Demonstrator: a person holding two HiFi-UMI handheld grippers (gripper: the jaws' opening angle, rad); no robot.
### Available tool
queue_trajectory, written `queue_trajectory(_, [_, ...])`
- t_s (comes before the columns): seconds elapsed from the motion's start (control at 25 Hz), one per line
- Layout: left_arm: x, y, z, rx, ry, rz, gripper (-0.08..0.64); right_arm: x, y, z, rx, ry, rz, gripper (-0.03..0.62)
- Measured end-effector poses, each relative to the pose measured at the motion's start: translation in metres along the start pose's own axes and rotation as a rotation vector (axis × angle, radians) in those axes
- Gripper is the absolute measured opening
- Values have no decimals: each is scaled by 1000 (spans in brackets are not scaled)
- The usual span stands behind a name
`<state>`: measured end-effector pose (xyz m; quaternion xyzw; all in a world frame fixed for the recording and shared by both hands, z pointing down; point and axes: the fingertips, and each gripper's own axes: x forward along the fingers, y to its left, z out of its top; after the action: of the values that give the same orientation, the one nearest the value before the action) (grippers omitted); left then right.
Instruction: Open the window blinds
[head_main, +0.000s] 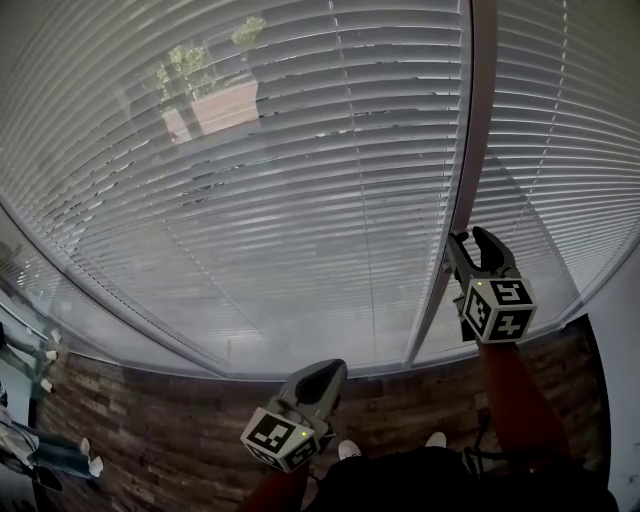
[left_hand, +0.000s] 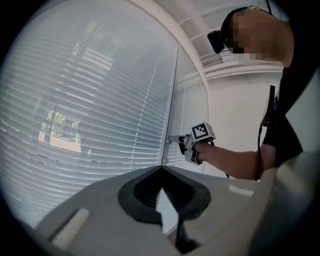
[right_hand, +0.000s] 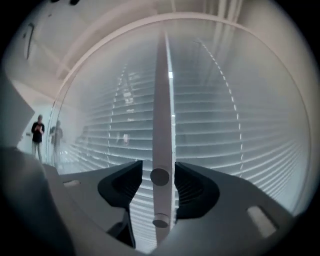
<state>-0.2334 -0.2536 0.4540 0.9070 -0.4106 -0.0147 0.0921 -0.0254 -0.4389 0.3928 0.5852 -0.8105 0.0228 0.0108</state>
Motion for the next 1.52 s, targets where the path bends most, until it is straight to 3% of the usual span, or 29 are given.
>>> queue_trajectory(0.08, [1, 0, -1, 7, -1, -2, 0, 4, -3, -6, 114, 20, 17, 211])
queue_trajectory(0.16, [1, -1, 5, 4, -11, -4, 0, 6, -4, -8, 154, 34, 28, 209])
queue_trajectory(0.64, [-3, 2, 3, 4, -3, 9, 0, 6, -4, -9, 60, 50, 3, 152])
queue_trajectory(0.84, [-3, 0, 7, 13, -14, 5, 0, 3, -2, -4, -79, 69, -3, 149])
queue_trajectory(1.2, [-1, -2, 5, 8, -15, 0, 0, 5, 5, -4, -475, 100, -24, 148])
queue_trajectory(1.52, [1, 4, 5, 4, 3, 22, 0, 8, 7, -8, -850, 133, -120, 147])
